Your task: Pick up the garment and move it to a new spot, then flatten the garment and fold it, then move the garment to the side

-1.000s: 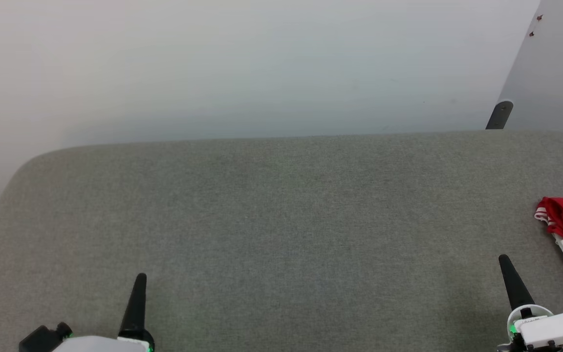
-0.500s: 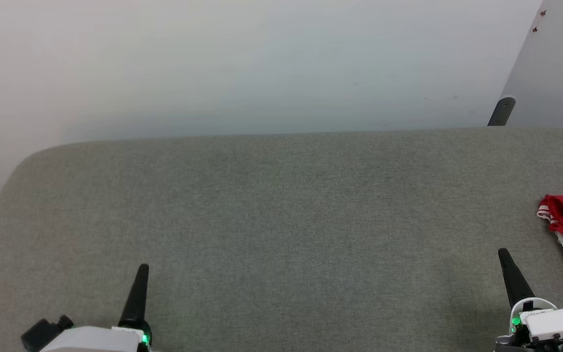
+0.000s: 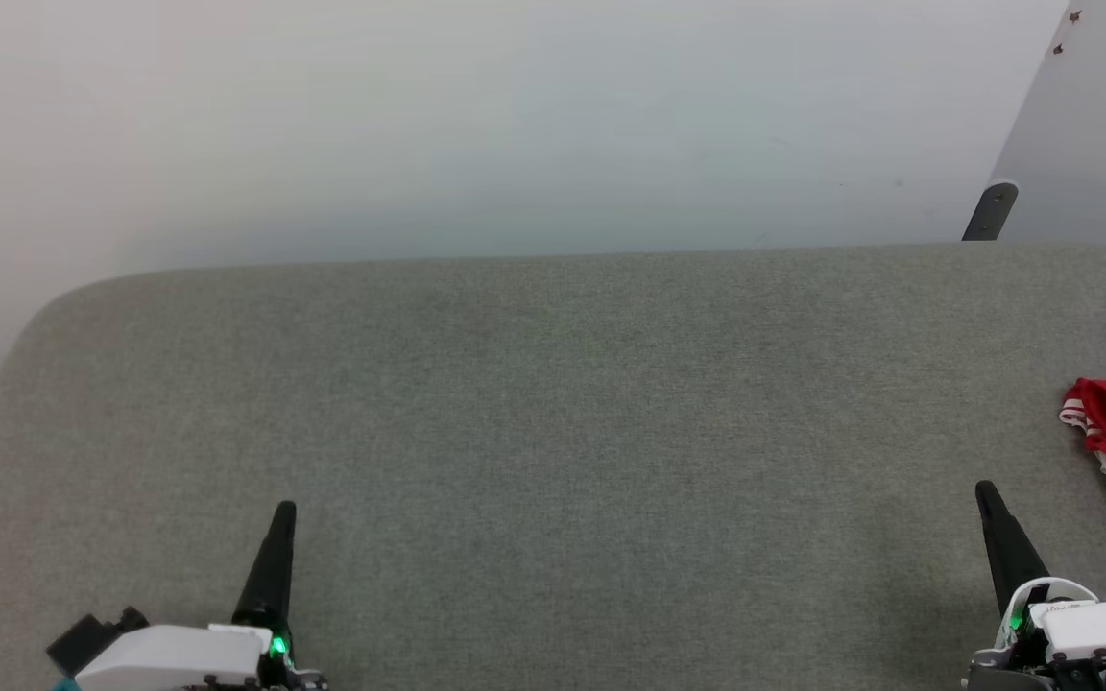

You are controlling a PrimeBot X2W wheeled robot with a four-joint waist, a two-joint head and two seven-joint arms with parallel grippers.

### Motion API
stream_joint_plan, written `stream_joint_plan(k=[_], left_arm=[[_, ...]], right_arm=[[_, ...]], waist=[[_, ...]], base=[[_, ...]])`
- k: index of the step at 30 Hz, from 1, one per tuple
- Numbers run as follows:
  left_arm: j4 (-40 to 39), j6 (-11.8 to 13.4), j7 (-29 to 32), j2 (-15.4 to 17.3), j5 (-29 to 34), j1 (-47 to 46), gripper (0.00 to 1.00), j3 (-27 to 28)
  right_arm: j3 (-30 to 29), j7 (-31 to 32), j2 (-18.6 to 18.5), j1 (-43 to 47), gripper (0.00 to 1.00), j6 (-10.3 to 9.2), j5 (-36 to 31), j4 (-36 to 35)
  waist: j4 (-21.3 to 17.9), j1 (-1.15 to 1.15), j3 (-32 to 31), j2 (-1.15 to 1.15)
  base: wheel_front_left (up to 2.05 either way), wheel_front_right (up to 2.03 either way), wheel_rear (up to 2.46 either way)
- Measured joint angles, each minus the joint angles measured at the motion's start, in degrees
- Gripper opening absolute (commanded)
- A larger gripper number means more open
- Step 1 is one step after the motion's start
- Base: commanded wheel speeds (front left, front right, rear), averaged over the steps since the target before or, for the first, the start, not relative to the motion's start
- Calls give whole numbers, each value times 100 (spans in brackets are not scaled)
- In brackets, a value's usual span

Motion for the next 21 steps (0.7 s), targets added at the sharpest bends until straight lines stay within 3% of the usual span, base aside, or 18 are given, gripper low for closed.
stream_joint_plan(k=[21], left_arm=[[131, 0, 248, -34, -784, -255, 0, 59]], right_arm=[[-88, 129, 100, -127, 0, 0, 730, 71]], waist=[[20, 0, 88, 0]], base=[[0, 0, 0]])
